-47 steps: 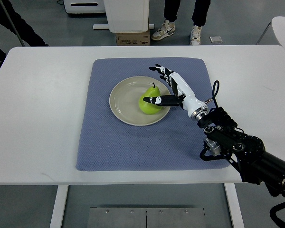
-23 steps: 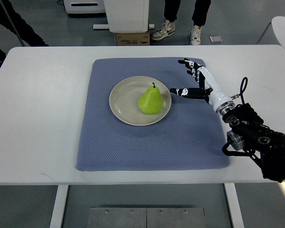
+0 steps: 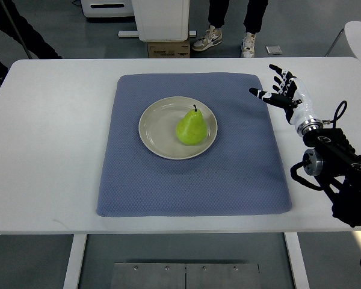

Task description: Place pear on plate with right hand

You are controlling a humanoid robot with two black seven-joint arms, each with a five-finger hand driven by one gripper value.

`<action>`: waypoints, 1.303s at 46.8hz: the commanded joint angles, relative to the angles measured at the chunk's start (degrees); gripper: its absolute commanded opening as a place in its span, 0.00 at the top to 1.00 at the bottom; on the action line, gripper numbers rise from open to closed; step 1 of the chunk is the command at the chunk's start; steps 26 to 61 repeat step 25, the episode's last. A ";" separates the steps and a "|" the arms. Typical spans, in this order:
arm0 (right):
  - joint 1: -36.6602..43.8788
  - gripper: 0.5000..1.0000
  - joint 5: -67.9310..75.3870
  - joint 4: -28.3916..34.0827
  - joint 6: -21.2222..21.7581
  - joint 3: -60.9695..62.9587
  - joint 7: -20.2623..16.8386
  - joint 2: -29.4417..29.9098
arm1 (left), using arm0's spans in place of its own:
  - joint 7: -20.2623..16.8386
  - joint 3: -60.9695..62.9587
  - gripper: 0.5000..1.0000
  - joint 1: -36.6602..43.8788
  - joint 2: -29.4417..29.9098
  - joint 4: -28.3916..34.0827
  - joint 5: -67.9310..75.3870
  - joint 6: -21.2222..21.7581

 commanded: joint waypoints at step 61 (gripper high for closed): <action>-3.21 0.00 0.37 1.04 -0.51 7.51 -0.03 1.15 | 0.00 0.00 0.00 -0.01 0.00 0.01 0.00 0.00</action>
